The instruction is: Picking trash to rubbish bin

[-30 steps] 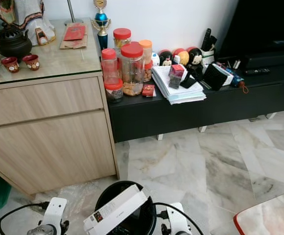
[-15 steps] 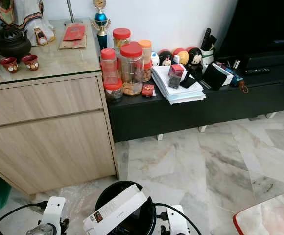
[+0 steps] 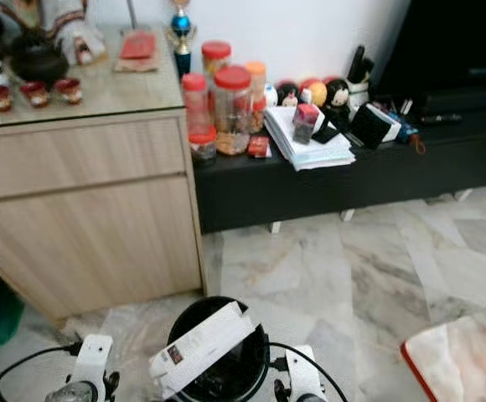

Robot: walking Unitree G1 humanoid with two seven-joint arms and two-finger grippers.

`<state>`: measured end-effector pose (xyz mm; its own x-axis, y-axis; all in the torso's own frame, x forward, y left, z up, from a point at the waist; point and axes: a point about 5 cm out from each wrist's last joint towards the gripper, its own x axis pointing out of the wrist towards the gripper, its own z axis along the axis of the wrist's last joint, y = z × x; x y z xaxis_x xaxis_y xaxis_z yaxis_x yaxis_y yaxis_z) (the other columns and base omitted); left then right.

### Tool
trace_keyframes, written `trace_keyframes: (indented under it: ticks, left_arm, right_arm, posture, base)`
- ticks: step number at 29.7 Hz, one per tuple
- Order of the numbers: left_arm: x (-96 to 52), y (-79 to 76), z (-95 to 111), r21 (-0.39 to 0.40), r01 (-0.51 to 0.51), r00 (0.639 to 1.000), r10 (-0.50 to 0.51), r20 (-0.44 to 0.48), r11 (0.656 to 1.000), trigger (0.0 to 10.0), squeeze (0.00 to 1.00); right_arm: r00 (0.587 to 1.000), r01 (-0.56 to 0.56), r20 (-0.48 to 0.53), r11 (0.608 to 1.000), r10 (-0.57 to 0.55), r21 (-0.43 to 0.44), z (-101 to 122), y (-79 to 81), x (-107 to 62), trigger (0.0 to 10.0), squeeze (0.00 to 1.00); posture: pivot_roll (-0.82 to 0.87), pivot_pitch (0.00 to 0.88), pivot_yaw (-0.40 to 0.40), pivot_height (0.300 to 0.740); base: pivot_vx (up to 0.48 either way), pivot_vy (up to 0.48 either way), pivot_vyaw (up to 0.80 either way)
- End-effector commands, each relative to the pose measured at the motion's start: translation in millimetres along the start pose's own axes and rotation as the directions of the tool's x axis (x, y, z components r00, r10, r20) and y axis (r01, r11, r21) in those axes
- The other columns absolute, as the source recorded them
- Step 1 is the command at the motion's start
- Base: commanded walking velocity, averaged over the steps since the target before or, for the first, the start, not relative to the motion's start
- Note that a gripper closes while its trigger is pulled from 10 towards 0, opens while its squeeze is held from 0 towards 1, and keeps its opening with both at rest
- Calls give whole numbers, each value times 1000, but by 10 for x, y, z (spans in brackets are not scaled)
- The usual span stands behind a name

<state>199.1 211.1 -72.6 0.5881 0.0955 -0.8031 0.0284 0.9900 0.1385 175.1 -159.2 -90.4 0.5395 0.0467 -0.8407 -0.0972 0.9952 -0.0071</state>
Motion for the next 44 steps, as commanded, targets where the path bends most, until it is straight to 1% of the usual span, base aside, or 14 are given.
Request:
trace_keyframes:
  ticks: [1,28,37,40,44]
  left_arm:
    - [0,-12,-11,-8,6,1000,-6,-5,1000,10000,0]
    - [2,-23,2,-10,7,1000,-7,1,1000,10000,0]
    - [4,-29,11,-6,-11,1000,11,6,1000,10000,0]
    - [8,-33,48,-4,-12,1000,12,21,1000,10000,0]
    - [14,-32,99,-2,-13,999,13,37,1000,10000,0]
  right_arm:
    - [1000,6,-8,1000,-6,8,-42,-10,-8,10000,0]
    - [1000,11,1,1000,-11,13,-31,-25,-8,10000,0]
    - [1000,10,14,1000,-11,27,-16,-29,-8,10000,0]
    - [1000,5,30,999,-6,41,13,-20,-5,10000,0]
    - [999,4,34,999,-5,35,33,-14,-1,10000,0]
  posture:
    - [16,0,-16,740]
    - [15,5,-24,740]
    - [13,11,-26,740]
    - [15,13,-26,740]
    - [20,15,-28,740]
  base:
    - [-281,0,0]
    - [-265,0,0]
    - [0,0,0]
    - [0,0,0]
    - [0,0,0]
